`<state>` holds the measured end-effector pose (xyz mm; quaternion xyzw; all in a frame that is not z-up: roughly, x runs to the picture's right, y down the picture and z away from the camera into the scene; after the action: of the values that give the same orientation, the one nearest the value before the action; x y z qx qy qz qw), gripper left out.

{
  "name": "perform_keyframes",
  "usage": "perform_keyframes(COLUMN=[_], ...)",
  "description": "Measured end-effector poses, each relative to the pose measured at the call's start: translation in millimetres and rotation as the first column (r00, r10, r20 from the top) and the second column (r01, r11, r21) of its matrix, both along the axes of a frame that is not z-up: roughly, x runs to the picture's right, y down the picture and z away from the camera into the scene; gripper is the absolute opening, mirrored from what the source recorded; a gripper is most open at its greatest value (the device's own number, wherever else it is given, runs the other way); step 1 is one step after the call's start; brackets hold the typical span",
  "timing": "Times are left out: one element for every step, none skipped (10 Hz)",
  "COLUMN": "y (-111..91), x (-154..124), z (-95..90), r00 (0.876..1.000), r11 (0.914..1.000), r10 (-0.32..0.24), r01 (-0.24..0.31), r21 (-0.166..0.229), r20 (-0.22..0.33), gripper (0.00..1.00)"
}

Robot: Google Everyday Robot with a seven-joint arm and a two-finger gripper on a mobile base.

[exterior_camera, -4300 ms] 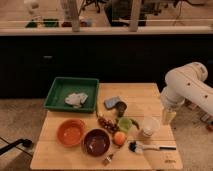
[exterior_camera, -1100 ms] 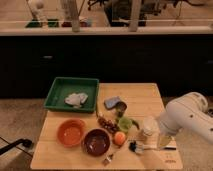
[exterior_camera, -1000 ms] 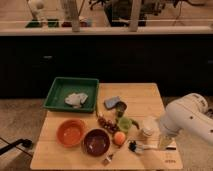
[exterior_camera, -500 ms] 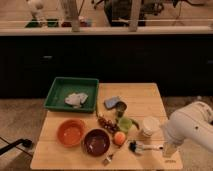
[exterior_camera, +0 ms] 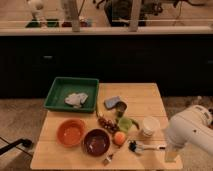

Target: Place brush in purple bowl

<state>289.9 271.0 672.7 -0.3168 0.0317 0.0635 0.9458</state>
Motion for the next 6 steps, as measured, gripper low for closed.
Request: perform_keyframes(y=[6, 10, 14, 18, 27, 36], x=[1, 1, 0, -3, -2, -4], z=[3.2, 7.0, 10.3, 12.4, 9.7, 7.8], r00=[1.0, 1.0, 1.0, 1.0, 1.0, 1.0], r11=[1.0, 1.0, 1.0, 0.9999, 0.9999, 1.0], r10=[-0.001, -0.003, -0.009, -0.012, -0.011, -0.009], r01=[0.001, 0.003, 0.009, 0.012, 0.011, 0.009], r21=[-0.006, -0.005, -0.004, 0.002, -0.001, 0.003], r20=[-0.01, -0.013, -0.013, -0.006, -0.002, 0.013], gripper=[0.8, 0.8, 0.8, 0.8, 0.8, 0.8])
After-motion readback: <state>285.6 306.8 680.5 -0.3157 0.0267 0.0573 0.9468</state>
